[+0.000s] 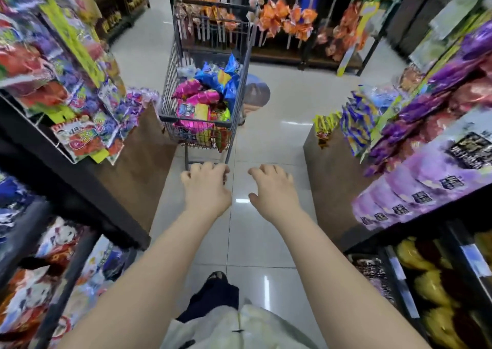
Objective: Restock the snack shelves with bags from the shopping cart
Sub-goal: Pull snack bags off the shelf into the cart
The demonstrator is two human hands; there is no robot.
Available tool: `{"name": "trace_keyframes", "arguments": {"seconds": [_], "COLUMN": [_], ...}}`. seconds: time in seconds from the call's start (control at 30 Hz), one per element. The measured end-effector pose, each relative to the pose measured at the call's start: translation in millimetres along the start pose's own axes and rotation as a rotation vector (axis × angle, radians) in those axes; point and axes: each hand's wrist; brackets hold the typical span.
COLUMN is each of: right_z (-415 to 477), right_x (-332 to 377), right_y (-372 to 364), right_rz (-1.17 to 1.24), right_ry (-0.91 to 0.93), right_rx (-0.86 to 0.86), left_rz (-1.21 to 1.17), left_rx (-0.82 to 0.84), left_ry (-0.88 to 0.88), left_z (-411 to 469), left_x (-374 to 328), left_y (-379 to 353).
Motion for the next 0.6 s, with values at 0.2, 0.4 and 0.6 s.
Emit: {"name": "trace_keyframes", "arguments": {"seconds": [0.2,0.4,0.6], "right_z": [132,215,333], "right_x": [-12,-48,-95], "right_y": [24,24,37], "right_rz": [-0.005,0.051,0.133], "right_ry": [-0.067,-0.124,-0.049], "right_rx": [0.043,0.125,0.076], "left_rz": [0.067,0.051,0.056], "left_rx": [0.061,0.185,0.219], "left_ry": [-0.081,-0.111,-0.062], "left_z": [154,250,360], "left_x": [8,-7,-26], "left_y": [23,3,-4]}}
Point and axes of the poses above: each hand's wrist, its own z-axis towards the middle knuckle, its own y-axis out of the back of the hand, x = y × z, and after that the axes turned 10 degrees about x, right-handed
